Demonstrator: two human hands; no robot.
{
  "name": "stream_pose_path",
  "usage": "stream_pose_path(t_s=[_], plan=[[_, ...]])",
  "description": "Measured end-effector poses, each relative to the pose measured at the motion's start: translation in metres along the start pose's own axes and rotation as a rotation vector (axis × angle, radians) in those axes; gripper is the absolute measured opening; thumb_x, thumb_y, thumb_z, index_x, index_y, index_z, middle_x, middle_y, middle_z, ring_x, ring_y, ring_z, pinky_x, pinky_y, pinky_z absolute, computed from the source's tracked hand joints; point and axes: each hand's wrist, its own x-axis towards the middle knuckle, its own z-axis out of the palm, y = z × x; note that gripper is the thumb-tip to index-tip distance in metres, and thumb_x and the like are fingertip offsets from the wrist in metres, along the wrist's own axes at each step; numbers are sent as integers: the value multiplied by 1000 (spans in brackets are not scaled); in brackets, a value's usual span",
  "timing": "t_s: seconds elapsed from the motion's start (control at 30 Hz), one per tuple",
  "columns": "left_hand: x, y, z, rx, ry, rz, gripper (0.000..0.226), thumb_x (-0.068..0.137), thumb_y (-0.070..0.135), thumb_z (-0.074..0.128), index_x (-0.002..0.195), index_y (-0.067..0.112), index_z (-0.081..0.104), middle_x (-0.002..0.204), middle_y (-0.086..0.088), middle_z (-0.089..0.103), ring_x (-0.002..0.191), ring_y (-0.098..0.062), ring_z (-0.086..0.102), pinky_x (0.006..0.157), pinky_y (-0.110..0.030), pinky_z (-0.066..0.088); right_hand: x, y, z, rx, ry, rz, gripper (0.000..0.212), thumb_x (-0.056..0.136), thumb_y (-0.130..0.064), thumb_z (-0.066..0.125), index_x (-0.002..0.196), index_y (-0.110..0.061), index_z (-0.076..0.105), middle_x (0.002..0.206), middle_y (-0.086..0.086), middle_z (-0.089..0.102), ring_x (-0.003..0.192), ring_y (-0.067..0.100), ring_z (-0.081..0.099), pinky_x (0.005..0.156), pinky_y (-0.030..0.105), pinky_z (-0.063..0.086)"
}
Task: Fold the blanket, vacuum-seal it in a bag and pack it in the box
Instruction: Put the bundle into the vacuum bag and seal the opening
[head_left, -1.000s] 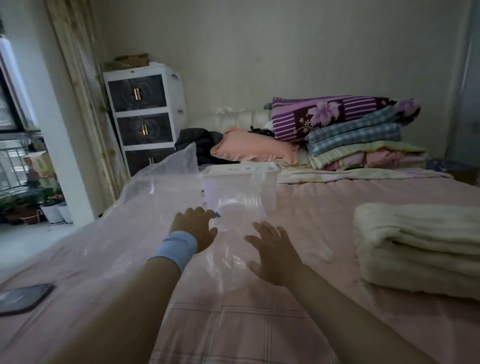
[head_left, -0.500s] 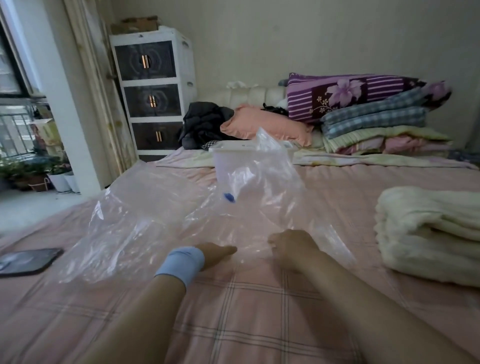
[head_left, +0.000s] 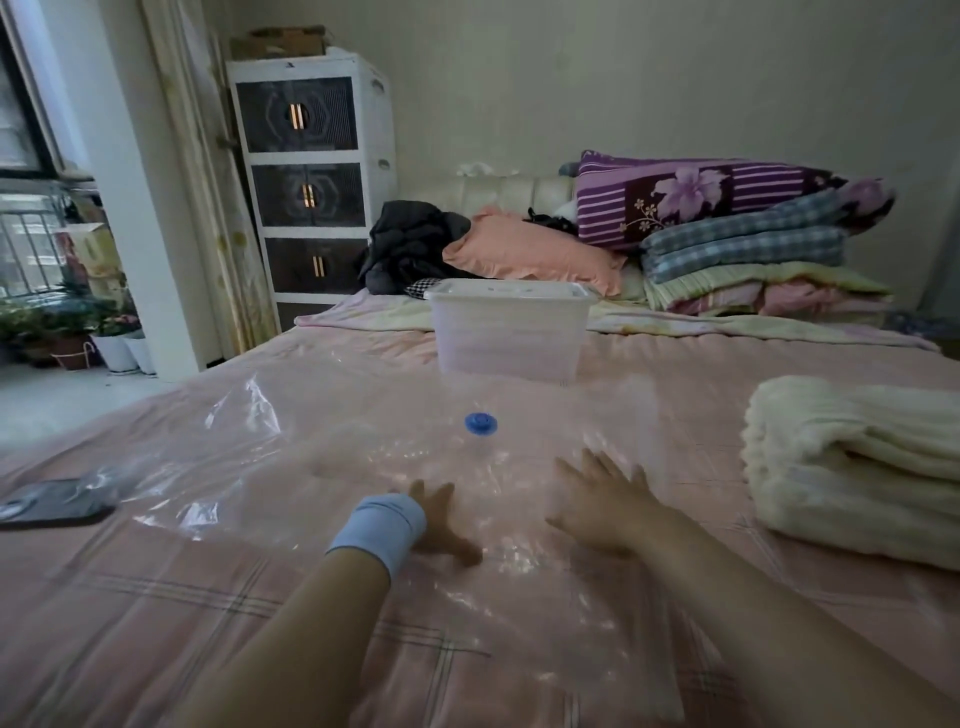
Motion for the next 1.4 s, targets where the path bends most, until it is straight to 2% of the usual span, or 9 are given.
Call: stream_pose_path(t_s=[0.1,0.2,0.43,0.6,0.87,1.03,1.17,1.3,1.4], plan=[[1,-13,5,84,-51,23,109,73,79,54,154,34,-5,162,-3,-11,148,-37,-6,118,-56,10,-2,11,3,-6,-177,92,84,89,-78,32,157,-29,27,165,2,26,148,25,32,117,48,29],[0,-13,-2,178,43,75,104,75,74,58,154,35,2,162,-8,-7,148,-35,-4,118,-55,12,-2,8,-5,5,-36,164,74,90,-76,32,140,-26,52,144,6,54,127,29,53,103,45,39],[-4,39,-21,36,153,239,81,86,61,56,153,34,19,162,2,15,147,-24,19,119,-44,19,2,28,20,90,-110,-7,83,89,-80,34,158,-41,10,169,-5,1,155,16,2,118,63,10],[4,63,9,111,-47,212,104,75,78,53,154,32,4,163,-3,1,149,-30,6,119,-51,14,9,32,25,66,6,-35,86,89,-77,38,159,-32,15,169,-1,5,155,17,3,120,60,6],[-9,116,-35,26,193,236,76,93,56,50,154,23,20,162,-3,13,147,-27,20,118,-42,21,-35,72,-26,-29,785,-126,59,90,-36,54,145,-18,46,157,12,37,149,29,27,114,53,26],[-20,170,-47,-152,404,436,64,94,45,54,150,29,28,158,1,24,142,-22,30,116,-39,27,-70,129,-42,-120,917,106,89,79,-32,59,157,-14,21,167,17,10,155,35,1,123,57,8],[-31,220,-50,-246,493,507,60,95,40,55,149,32,29,154,3,32,137,-21,38,113,-40,33,-95,182,-43,-164,749,325,125,76,-64,63,157,-14,-18,165,21,-13,151,39,-20,118,58,-18],[-35,277,-62,-334,562,693,50,100,36,45,148,37,30,153,4,33,137,-20,37,112,-36,30,-99,237,-17,-170,624,335,149,48,-79,76,157,-8,5,158,31,26,144,50,29,113,65,28],[-28,313,-72,-330,530,762,47,102,42,37,148,42,30,158,6,24,143,-18,27,115,-36,23,-96,256,-2,-225,610,237,137,47,-58,86,155,-9,18,156,24,36,143,44,38,112,58,34]])
